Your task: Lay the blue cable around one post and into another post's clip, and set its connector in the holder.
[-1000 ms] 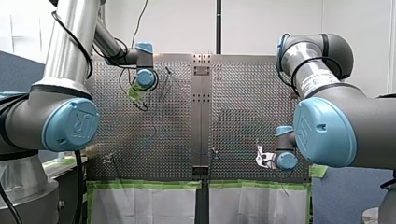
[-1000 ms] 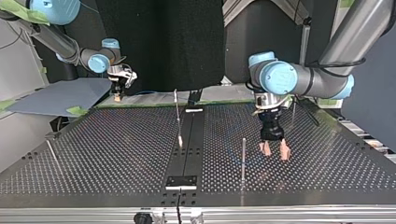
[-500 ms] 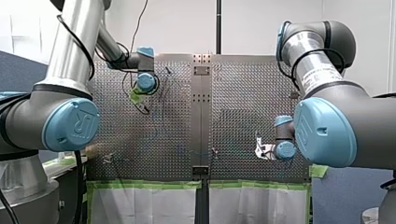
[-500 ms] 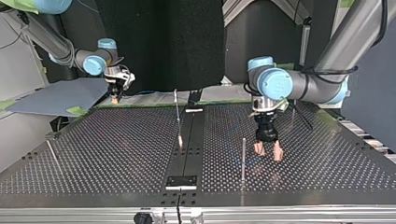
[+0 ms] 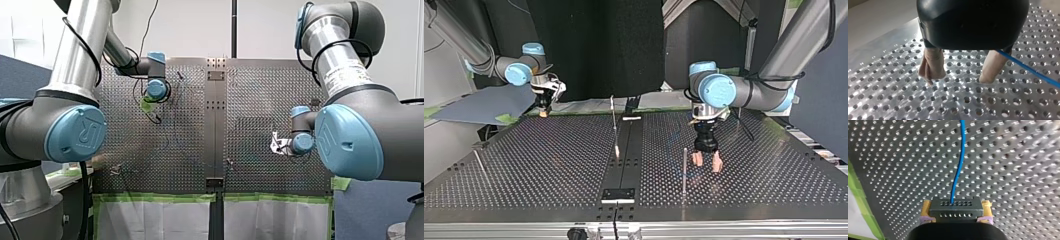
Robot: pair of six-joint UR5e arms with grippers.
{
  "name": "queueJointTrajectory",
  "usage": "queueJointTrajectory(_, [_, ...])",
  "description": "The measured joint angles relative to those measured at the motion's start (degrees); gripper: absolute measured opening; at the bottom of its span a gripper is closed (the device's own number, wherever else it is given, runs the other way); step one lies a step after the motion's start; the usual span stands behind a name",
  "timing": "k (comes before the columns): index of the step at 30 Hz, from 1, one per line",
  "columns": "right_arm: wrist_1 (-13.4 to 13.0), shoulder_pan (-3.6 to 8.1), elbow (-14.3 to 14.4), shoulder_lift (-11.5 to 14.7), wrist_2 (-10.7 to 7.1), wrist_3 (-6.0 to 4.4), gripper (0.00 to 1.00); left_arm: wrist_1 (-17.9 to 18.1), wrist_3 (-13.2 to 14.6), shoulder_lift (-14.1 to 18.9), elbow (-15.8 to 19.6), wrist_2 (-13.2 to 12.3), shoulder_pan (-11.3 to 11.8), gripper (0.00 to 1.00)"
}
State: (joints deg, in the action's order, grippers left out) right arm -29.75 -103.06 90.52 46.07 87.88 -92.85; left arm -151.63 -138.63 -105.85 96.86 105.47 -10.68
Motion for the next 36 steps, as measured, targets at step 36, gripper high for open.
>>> queueJointTrajectory(36, [15.5,-2.29,-2.4,18.4,10.91,7.81,0.0,0.1,-0.7,0.0,0.1,-0.8,-0.4,1.0])
